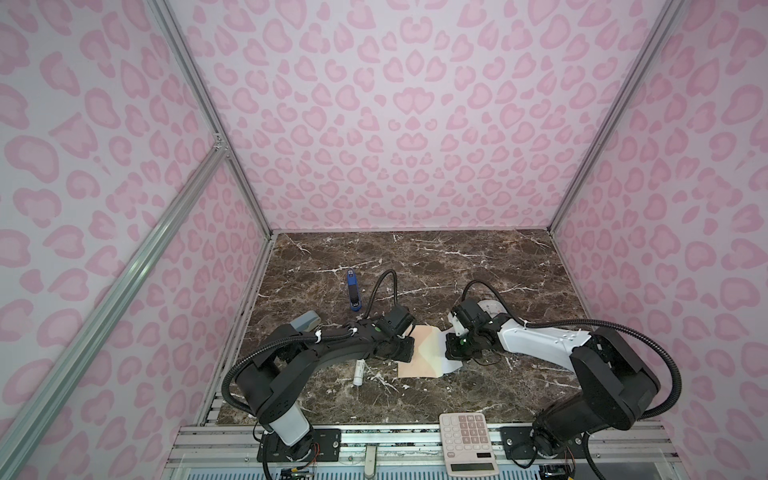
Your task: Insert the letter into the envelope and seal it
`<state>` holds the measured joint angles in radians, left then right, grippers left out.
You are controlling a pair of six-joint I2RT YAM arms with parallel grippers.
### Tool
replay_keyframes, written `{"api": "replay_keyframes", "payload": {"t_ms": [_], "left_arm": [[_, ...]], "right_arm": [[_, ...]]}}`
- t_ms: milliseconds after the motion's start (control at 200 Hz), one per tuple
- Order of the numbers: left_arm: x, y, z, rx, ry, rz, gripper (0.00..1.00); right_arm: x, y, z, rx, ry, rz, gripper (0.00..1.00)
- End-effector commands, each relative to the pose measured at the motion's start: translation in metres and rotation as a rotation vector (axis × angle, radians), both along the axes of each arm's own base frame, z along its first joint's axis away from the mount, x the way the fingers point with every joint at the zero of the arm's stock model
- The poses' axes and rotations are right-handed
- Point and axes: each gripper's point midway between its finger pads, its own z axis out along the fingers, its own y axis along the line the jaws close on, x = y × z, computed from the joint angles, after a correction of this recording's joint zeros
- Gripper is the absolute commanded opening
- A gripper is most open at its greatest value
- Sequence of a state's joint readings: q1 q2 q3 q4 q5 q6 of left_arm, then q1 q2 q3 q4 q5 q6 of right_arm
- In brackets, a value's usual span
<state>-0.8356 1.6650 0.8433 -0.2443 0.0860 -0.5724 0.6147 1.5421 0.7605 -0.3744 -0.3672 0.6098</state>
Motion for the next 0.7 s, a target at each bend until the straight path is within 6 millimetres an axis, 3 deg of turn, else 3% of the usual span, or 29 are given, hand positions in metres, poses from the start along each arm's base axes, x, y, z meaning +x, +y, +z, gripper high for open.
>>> {"api": "replay_keyframes", "payload": {"t_ms": [0,695], "left_arm": [[-0.021,0.028,-0.021,0.13,0.084,0.002,0.44],[-0.022,0.021,-0.024,0.119,0.087,-0.011,0.44]], "right_arm": [[-0.003,-0.002,0.004,-0.009,0.012,0.004,0.0],[0.0,0.008,-0.004,-0.03,0.038,0.02,0.0]]}}
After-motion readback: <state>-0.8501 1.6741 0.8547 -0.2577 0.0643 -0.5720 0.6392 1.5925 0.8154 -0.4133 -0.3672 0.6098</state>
